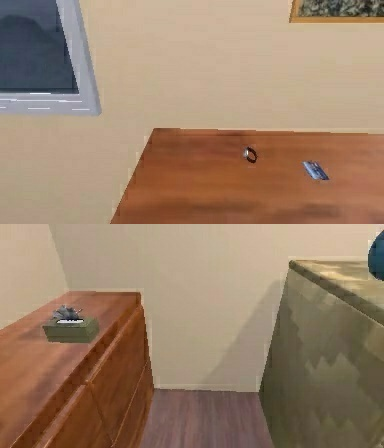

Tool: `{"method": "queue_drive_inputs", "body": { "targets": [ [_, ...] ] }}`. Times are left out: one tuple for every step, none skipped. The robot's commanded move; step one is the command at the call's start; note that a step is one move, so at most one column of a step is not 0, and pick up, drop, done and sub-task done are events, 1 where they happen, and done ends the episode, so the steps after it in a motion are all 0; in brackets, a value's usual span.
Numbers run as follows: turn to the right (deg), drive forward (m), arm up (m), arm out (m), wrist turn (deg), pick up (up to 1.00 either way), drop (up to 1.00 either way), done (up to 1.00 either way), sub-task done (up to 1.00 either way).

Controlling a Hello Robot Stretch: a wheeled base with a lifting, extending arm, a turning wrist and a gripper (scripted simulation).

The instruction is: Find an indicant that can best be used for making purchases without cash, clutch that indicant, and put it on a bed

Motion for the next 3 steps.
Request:
{"method": "queue_drive_inputs", "body": {
  "targets": [
    [0.0, 0.15, 0.00, 0.00, 0.0, 0.00, 0.00, 0.00, 0.00],
    [-39.0, 0.00, 0.00, 0.00, 0.0, 0.00, 0.00, 0.00, 0.00],
    [0.0, 0.00, 0.50, 0.00, 0.0, 0.00, 0.00, 0.00, 0.00]
  ]
}}
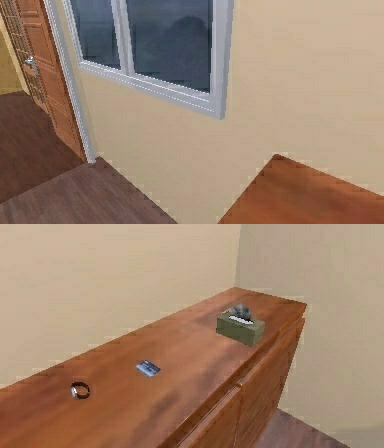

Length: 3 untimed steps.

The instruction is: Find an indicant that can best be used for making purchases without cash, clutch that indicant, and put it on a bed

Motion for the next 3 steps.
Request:
{"method": "queue_drive_inputs", "body": {
  "targets": [
    [0.0, 0.00, 0.38, 0.00, 0.0, 0.00, 0.00, 0.00, 0.00],
    [0.0, 0.00, 0.00, 0.26, 0.0, 0.00, 0.00, 0.00, 0.00],
    [0.0, 0.00, 0.00, 0.00, 45.0, 0.00, 0.00, 0.00, 0.00]
  ]
}}
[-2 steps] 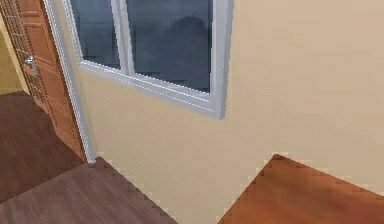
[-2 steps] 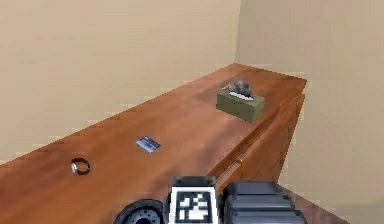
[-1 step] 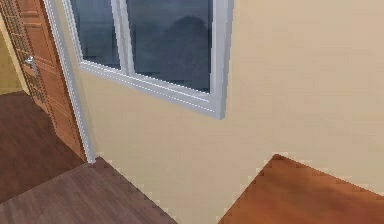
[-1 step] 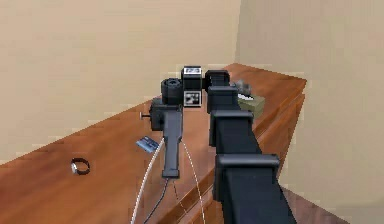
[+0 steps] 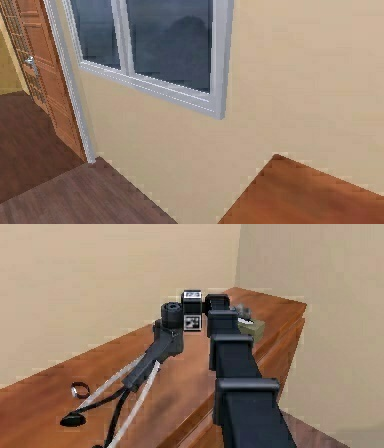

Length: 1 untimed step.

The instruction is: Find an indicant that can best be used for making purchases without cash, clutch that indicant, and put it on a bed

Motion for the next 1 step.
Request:
{"method": "queue_drive_inputs", "body": {
  "targets": [
    [0.0, 0.00, 0.00, 0.00, 45.0, 0.00, 0.00, 0.00, 0.00]
  ]
}}
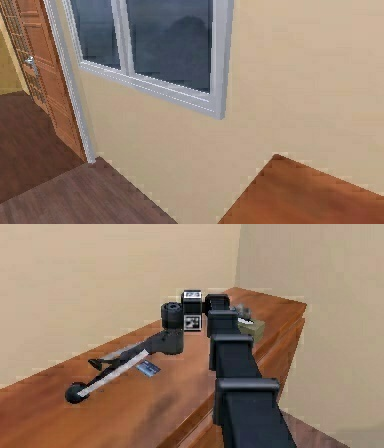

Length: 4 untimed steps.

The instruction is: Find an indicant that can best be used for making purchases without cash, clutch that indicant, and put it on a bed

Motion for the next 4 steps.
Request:
{"method": "queue_drive_inputs", "body": {
  "targets": [
    [0.0, 0.00, 0.00, 0.00, 45.0, 0.00, 0.00, 0.00, 0.00],
    [0.0, 0.00, 0.00, 0.00, 12.0, 0.00, 0.00, 0.00, 0.00],
    [0.0, 0.00, -0.12, 0.00, 0.0, 0.00, 0.00, 0.00, 0.00],
    [0.0, 0.00, 0.00, 0.00, 0.0, 1.00, 0.00, 0.00, 0.00]
  ]
}}
